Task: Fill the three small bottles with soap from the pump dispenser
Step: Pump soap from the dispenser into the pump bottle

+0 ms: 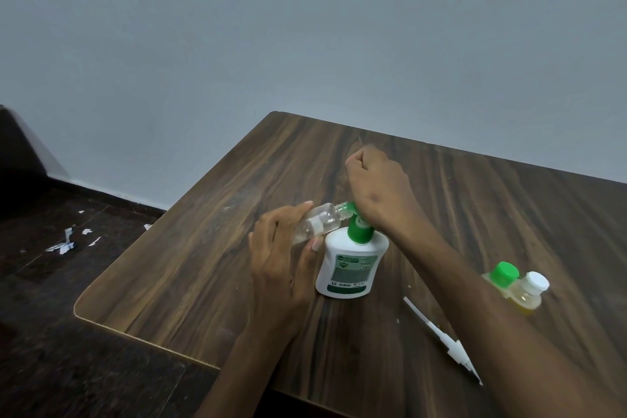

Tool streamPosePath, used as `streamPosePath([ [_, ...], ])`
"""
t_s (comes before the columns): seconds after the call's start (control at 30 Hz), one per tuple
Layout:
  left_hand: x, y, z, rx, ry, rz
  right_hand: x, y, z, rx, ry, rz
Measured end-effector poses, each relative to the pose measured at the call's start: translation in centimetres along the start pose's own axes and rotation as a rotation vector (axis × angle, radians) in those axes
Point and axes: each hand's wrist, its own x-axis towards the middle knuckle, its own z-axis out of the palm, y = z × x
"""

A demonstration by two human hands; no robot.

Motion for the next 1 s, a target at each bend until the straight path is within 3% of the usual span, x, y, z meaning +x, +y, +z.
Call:
streamPosePath([
  [1.0, -0.09, 0.07, -0.11, -0.007, 0.007, -0.010, -0.18, -0.34, -0.04, -0.070, -0.003, -0.002],
])
